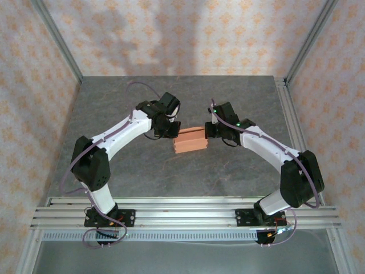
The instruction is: Fold the paper box
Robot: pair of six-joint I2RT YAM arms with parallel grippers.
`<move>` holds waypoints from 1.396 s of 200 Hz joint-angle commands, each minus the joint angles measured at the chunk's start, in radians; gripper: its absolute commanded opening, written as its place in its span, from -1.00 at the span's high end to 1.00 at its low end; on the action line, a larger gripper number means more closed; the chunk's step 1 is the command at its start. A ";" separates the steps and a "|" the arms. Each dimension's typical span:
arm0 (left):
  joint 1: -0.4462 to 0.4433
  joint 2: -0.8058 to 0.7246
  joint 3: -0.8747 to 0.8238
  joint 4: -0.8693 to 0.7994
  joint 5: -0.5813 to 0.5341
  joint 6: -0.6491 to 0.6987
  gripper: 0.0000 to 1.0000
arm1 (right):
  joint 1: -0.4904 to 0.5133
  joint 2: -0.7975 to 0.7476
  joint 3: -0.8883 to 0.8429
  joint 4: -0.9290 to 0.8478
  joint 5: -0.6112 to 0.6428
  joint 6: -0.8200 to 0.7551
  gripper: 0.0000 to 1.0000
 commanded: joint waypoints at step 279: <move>0.050 0.006 -0.096 0.084 0.074 -0.084 0.97 | 0.012 -0.040 -0.065 0.050 -0.021 0.008 0.98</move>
